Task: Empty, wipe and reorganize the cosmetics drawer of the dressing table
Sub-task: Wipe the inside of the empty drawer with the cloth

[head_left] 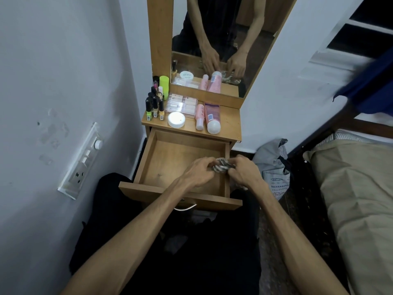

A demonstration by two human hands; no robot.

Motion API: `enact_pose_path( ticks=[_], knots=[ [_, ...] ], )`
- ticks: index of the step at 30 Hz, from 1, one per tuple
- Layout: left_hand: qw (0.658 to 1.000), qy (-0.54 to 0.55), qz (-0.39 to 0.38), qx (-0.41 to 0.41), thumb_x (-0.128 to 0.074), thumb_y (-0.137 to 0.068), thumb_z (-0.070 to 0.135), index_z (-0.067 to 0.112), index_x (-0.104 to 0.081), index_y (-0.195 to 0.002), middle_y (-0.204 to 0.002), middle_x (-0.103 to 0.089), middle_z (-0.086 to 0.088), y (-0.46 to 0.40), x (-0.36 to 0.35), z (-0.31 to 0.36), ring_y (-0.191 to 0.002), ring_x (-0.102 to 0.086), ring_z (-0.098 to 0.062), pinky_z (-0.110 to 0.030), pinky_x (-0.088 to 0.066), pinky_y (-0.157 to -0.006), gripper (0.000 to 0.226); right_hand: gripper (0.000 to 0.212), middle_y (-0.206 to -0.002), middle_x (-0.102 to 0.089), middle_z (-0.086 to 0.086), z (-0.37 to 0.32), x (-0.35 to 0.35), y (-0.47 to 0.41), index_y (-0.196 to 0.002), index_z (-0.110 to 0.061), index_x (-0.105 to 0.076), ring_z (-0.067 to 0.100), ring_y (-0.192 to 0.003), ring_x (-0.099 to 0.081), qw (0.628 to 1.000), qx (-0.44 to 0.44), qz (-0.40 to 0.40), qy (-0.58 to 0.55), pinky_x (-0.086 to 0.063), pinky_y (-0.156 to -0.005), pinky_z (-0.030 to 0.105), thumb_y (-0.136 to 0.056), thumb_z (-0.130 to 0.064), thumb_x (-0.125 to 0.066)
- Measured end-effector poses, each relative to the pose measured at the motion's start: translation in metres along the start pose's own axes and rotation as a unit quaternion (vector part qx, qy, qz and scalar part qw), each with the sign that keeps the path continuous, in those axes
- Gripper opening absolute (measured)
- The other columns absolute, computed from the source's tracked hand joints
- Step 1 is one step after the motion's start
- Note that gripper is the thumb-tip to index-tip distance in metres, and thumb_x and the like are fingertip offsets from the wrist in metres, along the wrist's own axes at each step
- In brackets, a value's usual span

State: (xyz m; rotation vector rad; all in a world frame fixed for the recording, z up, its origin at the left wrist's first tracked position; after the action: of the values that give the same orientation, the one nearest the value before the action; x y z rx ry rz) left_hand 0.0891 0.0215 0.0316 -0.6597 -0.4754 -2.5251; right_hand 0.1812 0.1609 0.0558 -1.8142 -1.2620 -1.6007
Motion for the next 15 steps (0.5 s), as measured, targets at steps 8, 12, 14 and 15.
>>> enact_pose_path(
  ticks=[8,12,14,15],
  knots=[
    [0.996,-0.053,-0.065,0.018,-0.059,-0.085,0.017,0.024,-0.076,-0.092,-0.094,-0.073,0.004,0.027,-0.013,0.000,-0.089,-0.067,-0.016,-0.036,-0.057,-0.079,0.020,0.022,-0.082,-0.066,0.003,-0.011,-0.015,0.047,-0.085,-0.022,-0.073,0.026,-0.077,-0.061,0.995,-0.018,-0.100,0.015,-0.042,-0.067,0.031,-0.085,-0.029,-0.053],
    [0.995,-0.054,-0.083,0.016,-0.061,-0.086,0.017,0.021,-0.077,-0.095,-0.096,-0.073,0.003,0.032,-0.012,0.002,-0.090,-0.067,-0.016,-0.036,-0.057,-0.081,0.019,0.025,-0.083,-0.066,0.004,-0.017,-0.009,0.051,-0.089,-0.020,-0.076,0.026,-0.077,-0.061,0.995,-0.024,-0.096,0.023,-0.041,-0.066,0.031,-0.087,-0.031,-0.053],
    [0.996,-0.038,-0.080,0.004,-0.063,-0.084,0.020,0.024,-0.074,-0.096,-0.099,-0.071,0.004,0.032,-0.009,0.004,-0.092,-0.066,-0.016,-0.037,-0.057,-0.081,0.017,0.025,-0.075,-0.067,0.001,-0.016,0.000,0.057,-0.085,-0.023,-0.075,0.022,-0.070,-0.062,0.997,-0.028,-0.066,0.019,-0.040,-0.060,0.029,-0.089,-0.035,-0.054],
    [0.997,-0.021,-0.070,-0.005,-0.064,-0.085,0.022,0.025,-0.073,-0.097,-0.101,-0.070,0.004,0.032,-0.007,0.007,-0.093,-0.065,-0.015,-0.037,-0.057,-0.082,0.016,0.027,-0.068,-0.066,-0.003,-0.014,0.005,0.061,-0.078,-0.024,-0.073,0.020,-0.065,-0.062,0.999,-0.031,-0.041,0.012,-0.040,-0.057,0.028,-0.090,-0.039,-0.054]
  ],
)
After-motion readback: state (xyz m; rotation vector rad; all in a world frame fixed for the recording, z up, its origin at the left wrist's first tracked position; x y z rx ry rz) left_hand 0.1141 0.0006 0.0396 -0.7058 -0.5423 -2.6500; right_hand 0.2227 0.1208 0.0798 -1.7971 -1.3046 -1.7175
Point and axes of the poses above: each hand's wrist, its own y-axis away from the middle knuckle, its own x-axis out of the back of the hand, z = x × y, the point moved 5 cm from there along -y, towards the middle knuckle
